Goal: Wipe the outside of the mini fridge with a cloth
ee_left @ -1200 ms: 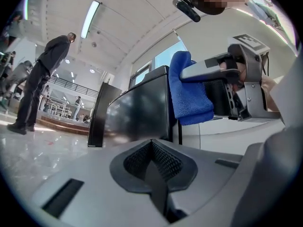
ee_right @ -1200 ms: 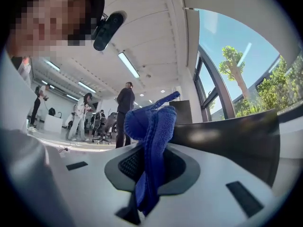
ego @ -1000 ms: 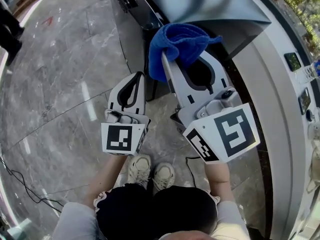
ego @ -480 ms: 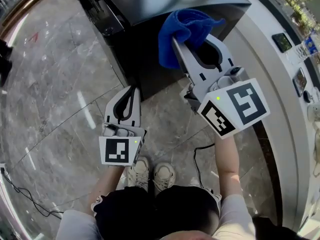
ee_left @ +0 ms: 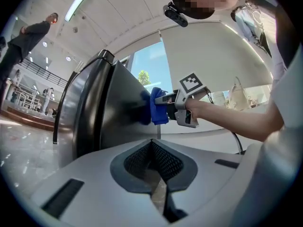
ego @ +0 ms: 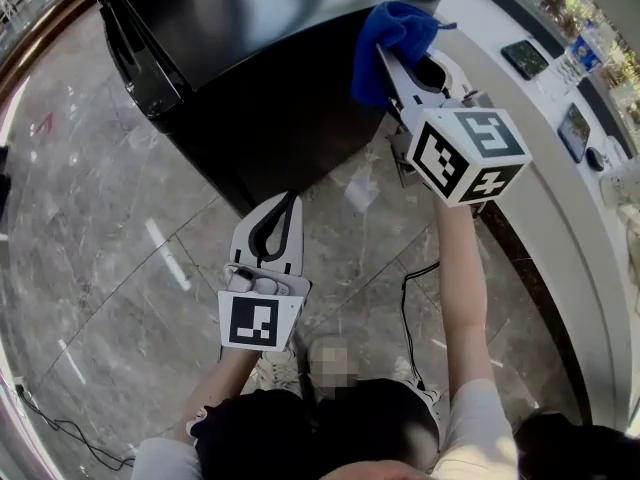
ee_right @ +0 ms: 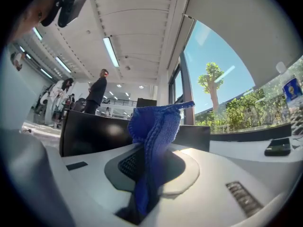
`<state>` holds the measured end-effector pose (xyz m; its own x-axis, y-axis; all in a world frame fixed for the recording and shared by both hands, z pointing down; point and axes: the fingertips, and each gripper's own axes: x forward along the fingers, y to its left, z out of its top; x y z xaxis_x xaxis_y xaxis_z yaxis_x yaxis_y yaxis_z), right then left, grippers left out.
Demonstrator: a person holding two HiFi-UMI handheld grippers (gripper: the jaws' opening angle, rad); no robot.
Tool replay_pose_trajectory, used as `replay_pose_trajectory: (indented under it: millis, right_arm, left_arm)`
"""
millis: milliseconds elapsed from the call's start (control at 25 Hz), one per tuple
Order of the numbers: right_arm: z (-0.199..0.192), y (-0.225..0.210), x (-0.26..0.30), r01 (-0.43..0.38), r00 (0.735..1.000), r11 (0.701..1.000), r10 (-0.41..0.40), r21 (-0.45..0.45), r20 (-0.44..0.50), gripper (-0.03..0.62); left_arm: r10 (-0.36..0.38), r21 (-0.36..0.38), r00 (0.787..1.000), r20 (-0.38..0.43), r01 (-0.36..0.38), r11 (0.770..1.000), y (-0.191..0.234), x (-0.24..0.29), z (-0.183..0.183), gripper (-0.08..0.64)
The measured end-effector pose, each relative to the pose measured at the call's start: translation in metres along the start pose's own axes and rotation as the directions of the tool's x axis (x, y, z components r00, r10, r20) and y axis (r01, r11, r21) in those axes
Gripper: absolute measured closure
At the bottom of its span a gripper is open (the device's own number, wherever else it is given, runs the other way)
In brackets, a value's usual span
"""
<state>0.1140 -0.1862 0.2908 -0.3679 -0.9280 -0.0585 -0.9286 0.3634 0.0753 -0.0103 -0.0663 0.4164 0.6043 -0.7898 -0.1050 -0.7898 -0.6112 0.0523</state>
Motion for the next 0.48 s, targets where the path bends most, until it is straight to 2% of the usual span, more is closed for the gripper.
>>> replay_pose_trajectory:
  millis: [240,360,480]
  right_arm:
    - [-0.004,-0.083,0.007,0.193,0.980,0.980,-0.195,-0.050,-0.042,0.517]
    - [-0.008,-0.113,0.010,0.263,0.962,0.963,-0.267,-0.062,-0.058,0.517]
    - [-0.009,-0.136,0.013,0.310,0.947,0.948,-0.315,-0.074,-0.068,0.517]
  left_arm:
    - [-0.111,0.023,0.994,0.025,0.110,0.994,-0.028,0.038,-0.004,0.555]
    - [-0.159,0.037,0.986,0.042,0.158,0.987,-0.045,0.054,0.000,0.555]
    - [-0.171,0.017,0.984,0.039,0.171,0.985,-0.050,0.058,-0.001,0.555]
